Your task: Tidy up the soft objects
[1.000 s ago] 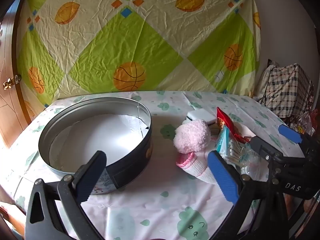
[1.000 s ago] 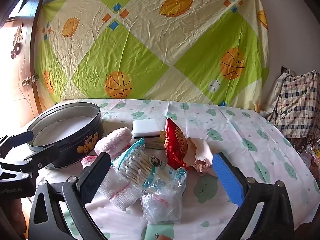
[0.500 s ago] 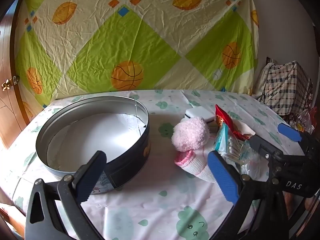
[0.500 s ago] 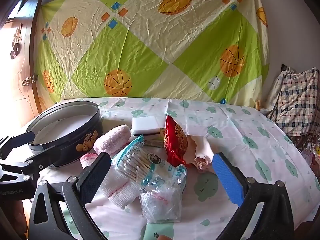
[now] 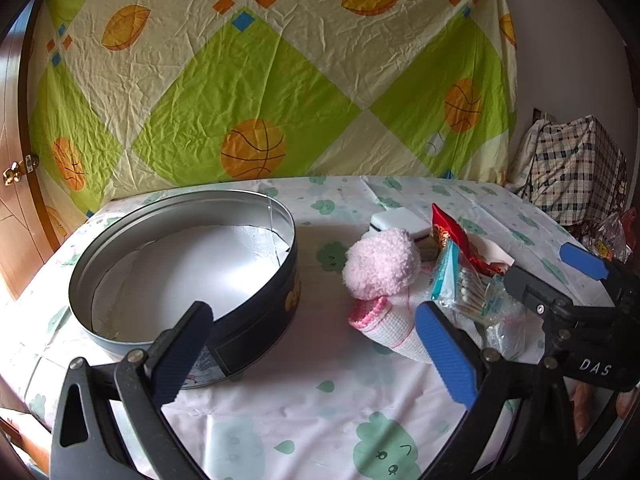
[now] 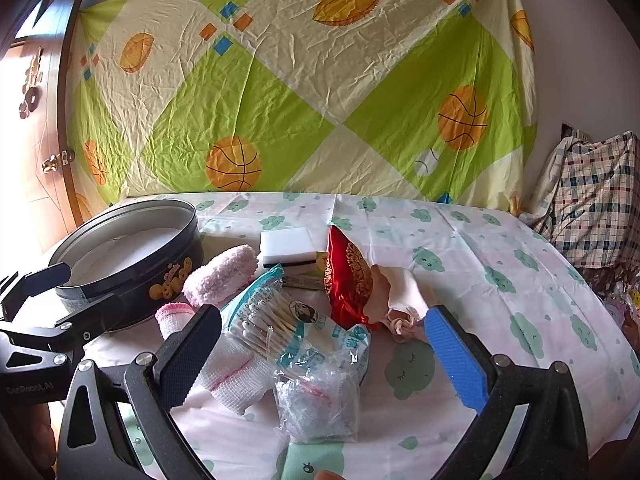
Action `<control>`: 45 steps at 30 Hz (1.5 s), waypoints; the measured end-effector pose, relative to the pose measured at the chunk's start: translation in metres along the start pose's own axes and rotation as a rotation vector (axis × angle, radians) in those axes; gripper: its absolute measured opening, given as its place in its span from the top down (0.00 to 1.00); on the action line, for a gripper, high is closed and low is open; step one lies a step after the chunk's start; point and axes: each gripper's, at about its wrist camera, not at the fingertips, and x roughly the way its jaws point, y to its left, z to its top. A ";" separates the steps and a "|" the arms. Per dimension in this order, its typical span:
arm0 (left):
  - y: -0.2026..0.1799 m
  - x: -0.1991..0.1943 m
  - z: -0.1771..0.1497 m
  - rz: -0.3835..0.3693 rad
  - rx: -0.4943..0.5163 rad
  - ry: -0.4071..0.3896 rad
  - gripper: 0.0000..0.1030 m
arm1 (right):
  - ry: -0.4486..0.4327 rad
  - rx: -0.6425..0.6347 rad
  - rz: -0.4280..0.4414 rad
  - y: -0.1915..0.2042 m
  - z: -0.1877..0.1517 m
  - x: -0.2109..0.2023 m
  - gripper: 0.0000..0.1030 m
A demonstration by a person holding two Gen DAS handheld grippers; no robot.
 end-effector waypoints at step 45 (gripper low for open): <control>-0.013 0.011 -0.016 -0.011 0.028 0.008 0.00 | -0.001 0.011 0.010 -0.006 -0.011 -0.002 0.01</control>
